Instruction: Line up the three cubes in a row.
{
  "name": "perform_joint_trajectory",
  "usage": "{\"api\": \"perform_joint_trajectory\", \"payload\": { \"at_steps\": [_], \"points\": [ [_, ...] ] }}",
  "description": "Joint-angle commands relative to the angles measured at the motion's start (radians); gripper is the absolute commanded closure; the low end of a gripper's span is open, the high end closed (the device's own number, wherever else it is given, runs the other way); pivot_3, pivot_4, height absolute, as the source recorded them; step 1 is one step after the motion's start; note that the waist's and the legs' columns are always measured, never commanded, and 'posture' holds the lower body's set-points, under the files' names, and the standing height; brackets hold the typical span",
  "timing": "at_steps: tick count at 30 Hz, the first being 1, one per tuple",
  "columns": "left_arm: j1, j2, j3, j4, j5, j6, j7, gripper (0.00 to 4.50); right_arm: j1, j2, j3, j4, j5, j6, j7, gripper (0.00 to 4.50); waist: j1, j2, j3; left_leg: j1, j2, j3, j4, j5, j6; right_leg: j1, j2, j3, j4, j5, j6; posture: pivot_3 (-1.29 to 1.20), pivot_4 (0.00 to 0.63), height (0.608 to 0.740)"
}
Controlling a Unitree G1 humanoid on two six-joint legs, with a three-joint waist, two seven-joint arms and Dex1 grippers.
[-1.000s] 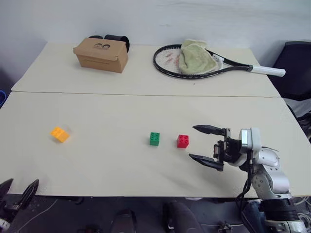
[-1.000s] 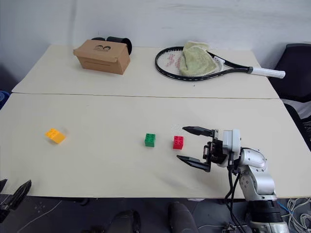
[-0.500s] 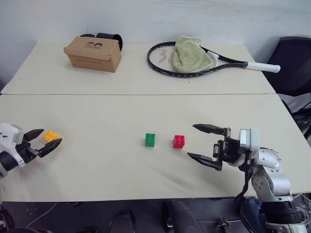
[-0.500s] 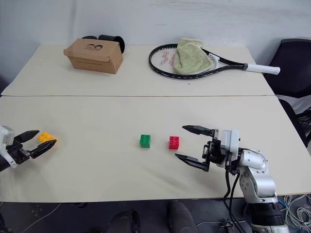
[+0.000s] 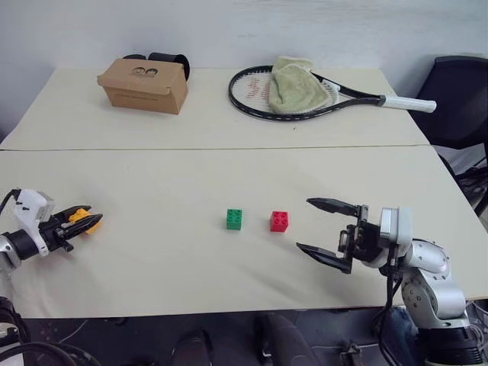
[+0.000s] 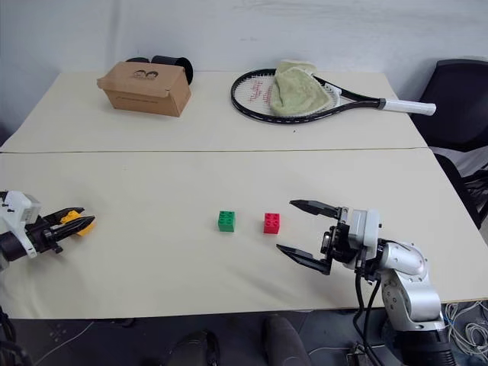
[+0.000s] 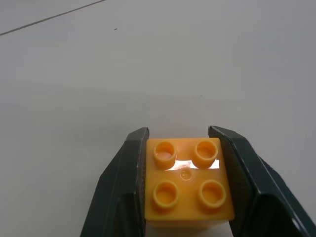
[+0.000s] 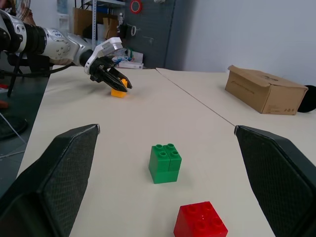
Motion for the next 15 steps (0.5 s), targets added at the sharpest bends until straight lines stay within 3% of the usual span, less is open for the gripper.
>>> {"api": "perform_joint_trajectory", "payload": {
  "at_steps": [1, 8, 15],
  "points": [
    [-0.065, 0.027, -0.054, -0.168, -0.025, 0.001, -0.096, 2.97, 0.000, -0.016, -0.038, 0.000, 0.015, -0.020, 0.014, 0.00, 0.007, 0.000, 0.000, -0.001, 0.000, 0.000, 0.001, 0.000, 0.000, 0.000, 0.000, 0.000, 0.001, 0.000, 0.000, 0.00, 0.150, 0.740],
    [-0.309, -0.019, -0.364, -0.254, 0.069, -0.058, -0.404, 2.97, -0.020, -0.026, -0.045, 0.066, 0.007, -0.035, 0.060, 0.00, 0.026, 0.000, 0.000, -0.001, -0.006, 0.008, 0.005, 0.001, -0.002, 0.000, 0.001, -0.001, 0.003, 0.000, 0.000, 0.00, 0.150, 0.740],
    [-0.501, -0.152, -0.530, 0.009, 0.170, -0.235, -0.474, 2.97, -0.004, -0.024, -0.060, 0.047, -0.005, -0.041, 0.034, 0.00, 0.018, 0.002, 0.001, -0.001, -0.005, 0.015, 0.007, 0.001, -0.003, -0.002, 0.003, 0.004, 0.003, 0.001, 0.002, 0.00, 0.150, 0.740]
  ]
}}
